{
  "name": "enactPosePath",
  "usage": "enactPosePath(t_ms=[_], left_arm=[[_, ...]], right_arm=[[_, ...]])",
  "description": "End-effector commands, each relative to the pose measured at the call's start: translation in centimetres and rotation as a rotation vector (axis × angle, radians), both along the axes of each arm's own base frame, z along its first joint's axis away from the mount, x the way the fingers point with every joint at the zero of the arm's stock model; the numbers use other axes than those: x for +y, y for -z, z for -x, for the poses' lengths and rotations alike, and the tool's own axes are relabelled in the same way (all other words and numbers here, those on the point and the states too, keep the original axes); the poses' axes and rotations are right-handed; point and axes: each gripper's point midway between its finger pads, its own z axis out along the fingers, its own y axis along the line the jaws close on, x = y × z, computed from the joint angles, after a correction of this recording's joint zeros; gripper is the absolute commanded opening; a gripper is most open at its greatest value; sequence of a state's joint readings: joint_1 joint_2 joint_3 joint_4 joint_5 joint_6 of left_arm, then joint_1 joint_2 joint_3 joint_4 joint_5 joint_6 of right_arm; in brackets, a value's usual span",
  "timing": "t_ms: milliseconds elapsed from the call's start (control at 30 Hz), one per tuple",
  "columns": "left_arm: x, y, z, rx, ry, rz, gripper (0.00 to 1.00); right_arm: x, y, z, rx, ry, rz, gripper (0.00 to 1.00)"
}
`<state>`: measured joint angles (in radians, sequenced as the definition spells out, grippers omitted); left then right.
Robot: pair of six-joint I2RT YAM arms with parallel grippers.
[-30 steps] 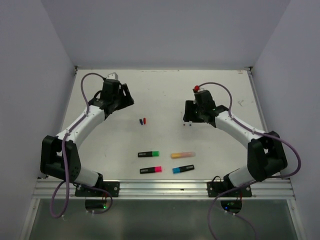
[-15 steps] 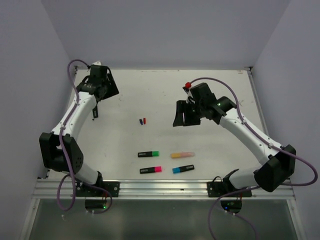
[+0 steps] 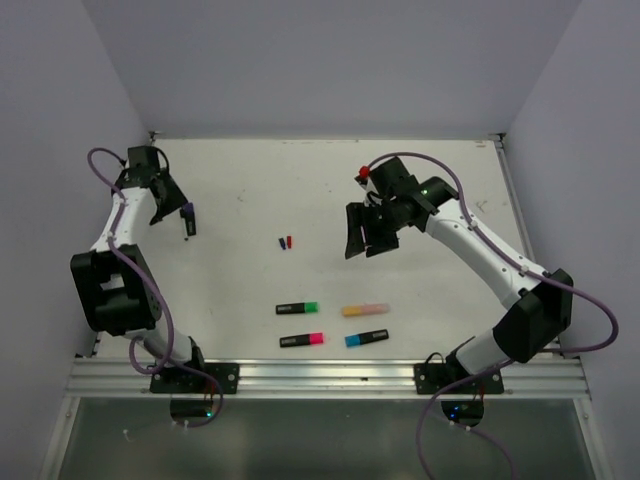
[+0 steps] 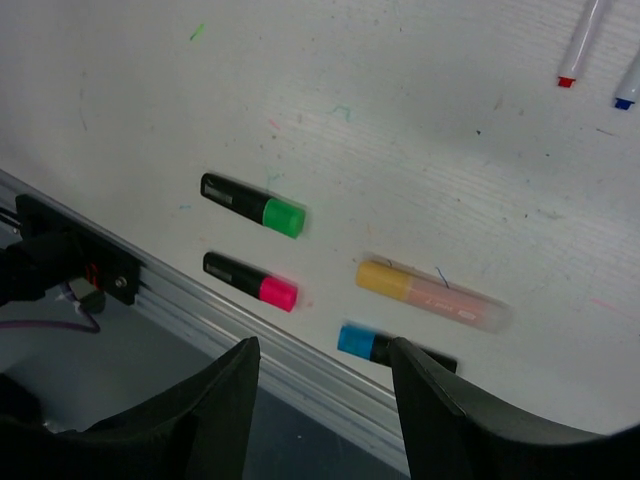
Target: Open the pen caps
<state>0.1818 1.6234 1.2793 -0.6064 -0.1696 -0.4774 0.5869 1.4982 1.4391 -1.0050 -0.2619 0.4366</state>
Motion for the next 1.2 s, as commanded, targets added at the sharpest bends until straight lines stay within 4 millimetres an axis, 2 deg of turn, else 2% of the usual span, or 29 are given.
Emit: enactPosePath(t_ms=[0, 67, 200, 333, 533, 767, 933, 1167], left_arm=[[1.1, 0.4, -1.3, -0.031, 0.047, -0.023, 0.62], [1.5, 0.9, -1.5, -0.024, 0.056, -0.039, 0.62], [2.2, 3.3, -1.7, 0.033, 0.054, -0.038, 0.58], [2.8, 4.6, -1.6, 0.055, 0.040, -0.028, 0.49], [3.4, 5.3, -1.9, 0.051, 0.038, -0.011, 0.47], [3.5, 7.8, -2.3, 0.081, 0.037, 0.015, 0.47], [3.6, 8.5, -2.7, 0.085, 0.035, 0.013, 0.47], [3.8, 9.8, -2.4, 0.121, 0.032, 0.012, 0.47]], right_arm=[[0.4, -1.4, 0.3, 0.002, -0.051, -0.027, 0.59], [0.4, -1.1, 0.2, 0.000, -0.058, -0.025, 0.59], [0.3, -0.2, 0.4, 0.025, -0.069, -0.015, 0.59], [0.1, 0.1, 0.3, 0.024, -0.071, -0.007, 0.58], [0.1, 0.5, 0.1, 0.034, -0.076, 0.001, 0.58], [0.3, 1.1, -0.1, 0.053, -0.082, 0.004, 0.58], [0.2, 1.5, -0.1, 0.064, -0.081, 0.013, 0.58], [-0.1, 1.8, -0.2, 0.063, -0.077, 0.023, 0.58]])
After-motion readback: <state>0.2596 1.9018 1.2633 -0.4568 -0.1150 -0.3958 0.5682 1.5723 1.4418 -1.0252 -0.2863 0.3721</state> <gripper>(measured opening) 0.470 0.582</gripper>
